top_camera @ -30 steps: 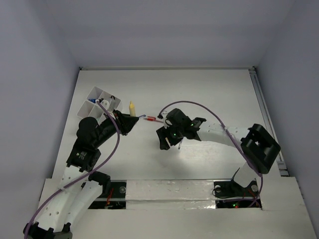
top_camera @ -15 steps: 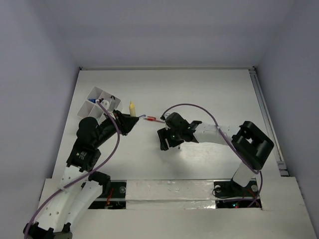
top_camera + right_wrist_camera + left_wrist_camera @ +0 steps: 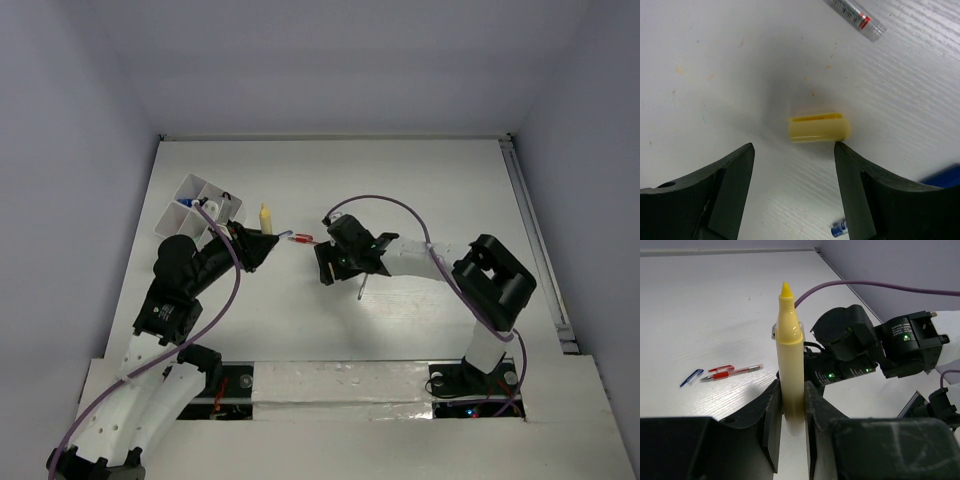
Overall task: Sort the stationery into containers
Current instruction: Close the pen cap on the pen.
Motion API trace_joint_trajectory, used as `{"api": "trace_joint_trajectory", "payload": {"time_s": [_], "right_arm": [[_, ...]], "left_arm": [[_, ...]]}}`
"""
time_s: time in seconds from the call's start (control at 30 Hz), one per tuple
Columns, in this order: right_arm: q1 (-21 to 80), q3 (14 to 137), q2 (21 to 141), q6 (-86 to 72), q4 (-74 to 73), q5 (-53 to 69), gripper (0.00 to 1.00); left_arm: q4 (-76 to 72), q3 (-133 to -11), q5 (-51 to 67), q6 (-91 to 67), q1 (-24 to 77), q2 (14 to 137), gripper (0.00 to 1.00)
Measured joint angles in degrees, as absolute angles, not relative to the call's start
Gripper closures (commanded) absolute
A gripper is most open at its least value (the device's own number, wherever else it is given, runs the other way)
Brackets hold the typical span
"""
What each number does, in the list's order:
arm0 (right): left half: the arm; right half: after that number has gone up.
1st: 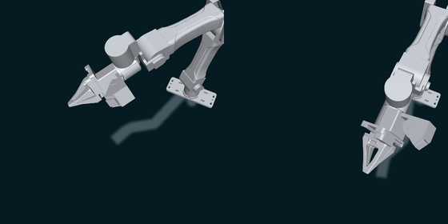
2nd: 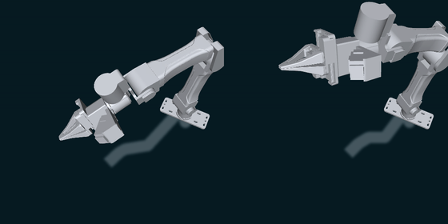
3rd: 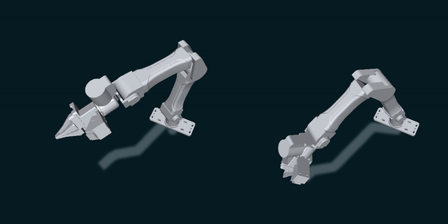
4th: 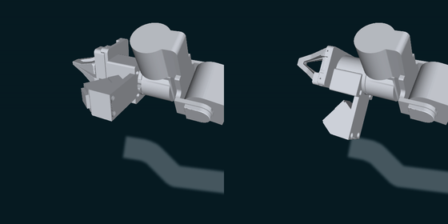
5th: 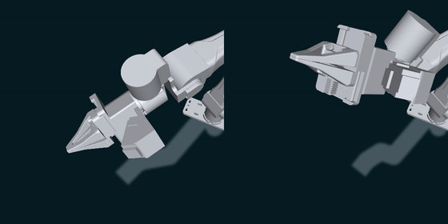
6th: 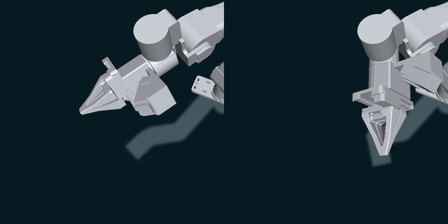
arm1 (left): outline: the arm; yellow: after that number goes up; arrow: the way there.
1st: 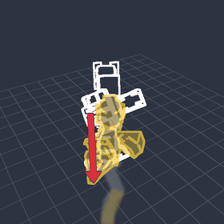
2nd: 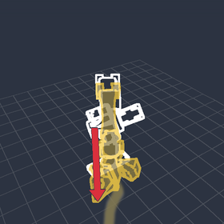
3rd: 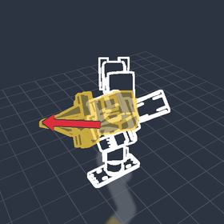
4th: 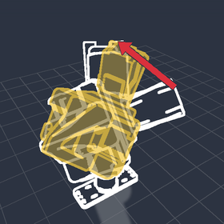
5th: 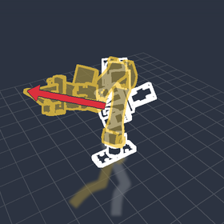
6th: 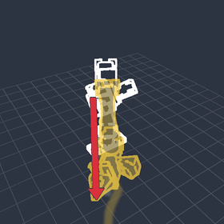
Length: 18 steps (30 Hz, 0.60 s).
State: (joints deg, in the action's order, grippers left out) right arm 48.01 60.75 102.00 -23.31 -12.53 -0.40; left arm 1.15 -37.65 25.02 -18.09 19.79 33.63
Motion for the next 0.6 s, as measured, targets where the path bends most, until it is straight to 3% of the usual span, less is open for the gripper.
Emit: {"api": "trace_joint_trajectory", "payload": {"time_s": [0.23,0.6], "right_arm": [[47.9,63.7,104.3,-22.7,-13.0,-1.0,0.29],[47.9,71.3,108.9,-22.2,-20.8,-4.6,0.51]], "left_arm": [[1.1,-37.6,25.0,-18.1,19.8,33.6,1.0],[1.1,-37.6,25.0,-18.1,19.8,33.6,1.0]]}}
